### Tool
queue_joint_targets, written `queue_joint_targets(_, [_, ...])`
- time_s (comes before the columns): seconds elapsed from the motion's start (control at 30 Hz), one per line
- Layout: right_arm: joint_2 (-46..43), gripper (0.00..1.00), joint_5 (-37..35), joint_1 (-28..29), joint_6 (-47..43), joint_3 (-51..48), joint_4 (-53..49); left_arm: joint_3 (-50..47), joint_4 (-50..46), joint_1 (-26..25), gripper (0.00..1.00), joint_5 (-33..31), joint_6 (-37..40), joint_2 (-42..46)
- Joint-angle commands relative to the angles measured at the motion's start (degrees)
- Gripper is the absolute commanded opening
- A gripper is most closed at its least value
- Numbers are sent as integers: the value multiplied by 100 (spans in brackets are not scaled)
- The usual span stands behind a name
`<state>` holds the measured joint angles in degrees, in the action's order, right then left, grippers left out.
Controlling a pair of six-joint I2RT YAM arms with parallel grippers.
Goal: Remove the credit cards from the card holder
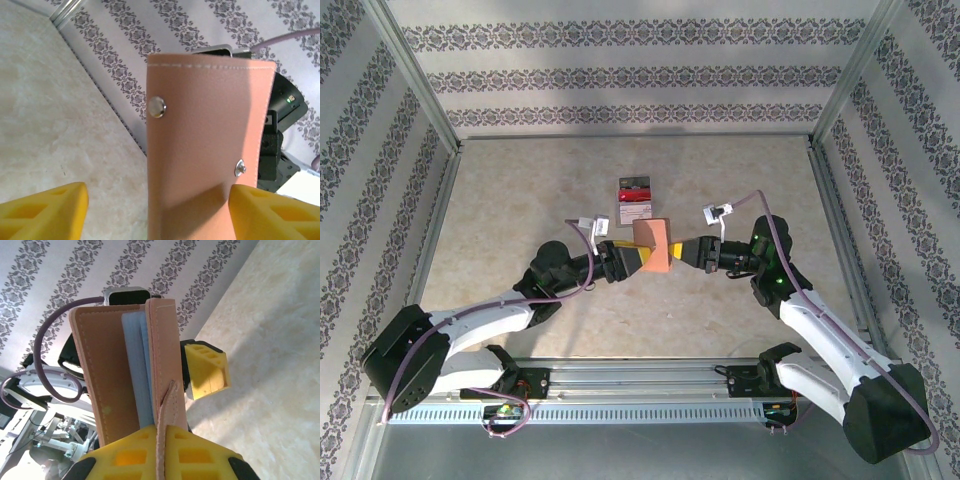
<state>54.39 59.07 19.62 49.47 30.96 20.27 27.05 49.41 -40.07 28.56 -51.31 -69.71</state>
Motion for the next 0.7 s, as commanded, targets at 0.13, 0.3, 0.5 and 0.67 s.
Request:
queue_joint_targets(0.13, [-111,0,-539,-43,-831,300,-1065,-255,-88,155,90,-514,93,102])
queue_joint_targets(0.3, [-159,0,-1059,-32,-1476,540,-2116,-325,-377,202,95,-620,172,125])
queue_joint_targets(0.5, [-64,0,-1690,146,-2000,745,-3019,-245,-320,201,96,-498,144,-222])
queue_joint_targets(0.67, [4,0,-2321,302,-2168,784,-3382,-227,271,202,96,-337,-88,-581])
